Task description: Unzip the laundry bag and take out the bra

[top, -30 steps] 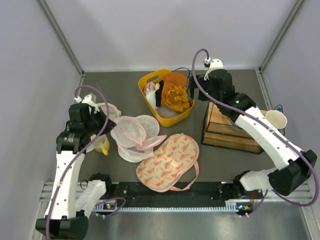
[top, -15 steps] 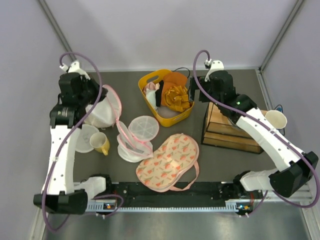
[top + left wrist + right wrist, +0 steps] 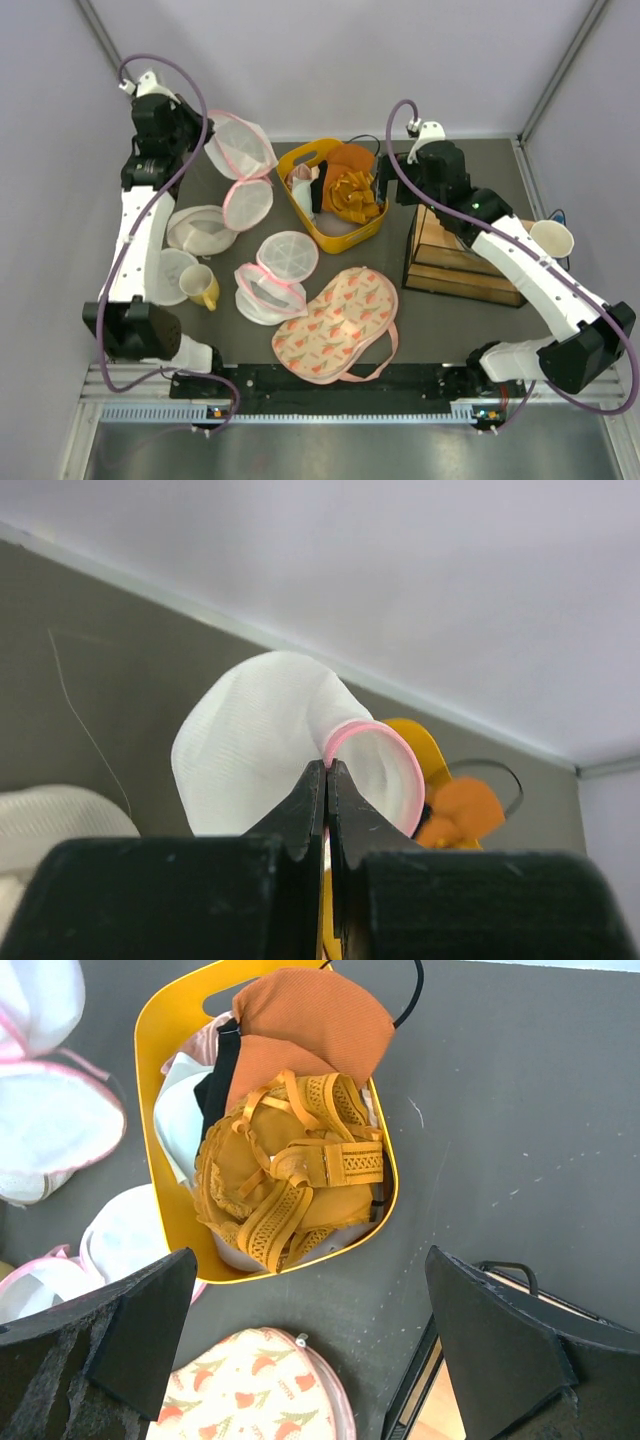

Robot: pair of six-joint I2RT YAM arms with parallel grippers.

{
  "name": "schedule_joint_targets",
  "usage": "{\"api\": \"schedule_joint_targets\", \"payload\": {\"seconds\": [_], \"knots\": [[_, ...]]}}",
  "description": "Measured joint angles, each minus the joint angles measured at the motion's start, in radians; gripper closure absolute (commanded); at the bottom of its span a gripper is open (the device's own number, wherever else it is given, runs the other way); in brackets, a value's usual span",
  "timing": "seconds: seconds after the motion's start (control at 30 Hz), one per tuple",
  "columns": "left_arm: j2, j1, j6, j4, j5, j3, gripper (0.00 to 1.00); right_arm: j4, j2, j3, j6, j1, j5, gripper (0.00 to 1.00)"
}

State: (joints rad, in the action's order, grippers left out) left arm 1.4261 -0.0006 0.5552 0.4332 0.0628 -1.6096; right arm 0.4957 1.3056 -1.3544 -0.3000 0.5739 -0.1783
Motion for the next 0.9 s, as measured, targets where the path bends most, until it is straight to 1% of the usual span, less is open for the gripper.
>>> {"api": "schedule_joint_targets", "payload": {"seconds": [0.03, 0.07, 0.13, 0.2, 0.23, 0.3, 0.43, 0.53, 0.77, 0.9], "knots": [[0.037, 0.005, 0.001, -0.031, -0.016, -0.018, 0.87, 0.000, 0.002, 0.000, 0.000, 0.000, 0.004, 0.01], [0.074, 0.009, 0.001, -0.055, -0.034, -0.031, 0.62, -0.001, 0.006, 0.000, 0.000, 0.000, 0.007, 0.01], [0.159, 0.015, -0.005, -0.063, -0.064, -0.074, 0.29, 0.000, 0.015, 0.000, -0.004, 0.000, 0.013, 0.01], [0.261, 0.017, -0.008, -0.022, -0.082, -0.158, 0.08, 0.000, 0.023, 0.000, -0.008, 0.000, 0.017, 0.01], [0.306, 0.018, -0.008, -0.011, -0.085, -0.189, 0.05, 0.000, 0.025, 0.000, -0.010, 0.000, 0.018, 0.01], [0.350, 0.019, -0.008, 0.021, -0.080, -0.190, 0.04, -0.001, 0.026, 0.005, -0.015, 0.000, 0.018, 0.01], [0.303, 0.019, -0.008, 0.043, -0.038, -0.060, 0.04, -0.001, 0.027, 0.006, -0.018, 0.000, 0.018, 0.01], [0.186, 0.019, -0.009, 0.045, 0.017, 0.079, 0.04, -0.001, 0.027, 0.006, -0.019, 0.000, 0.018, 0.01], [-0.241, 0.013, -0.027, -0.037, 0.147, 0.488, 0.04, -0.001, 0.027, 0.006, -0.034, 0.000, 0.015, 0.01], [-0.347, 0.012, -0.045, -0.030, 0.190, 0.626, 0.04, -0.001, 0.027, 0.006, -0.037, 0.000, 0.010, 0.01]]}}
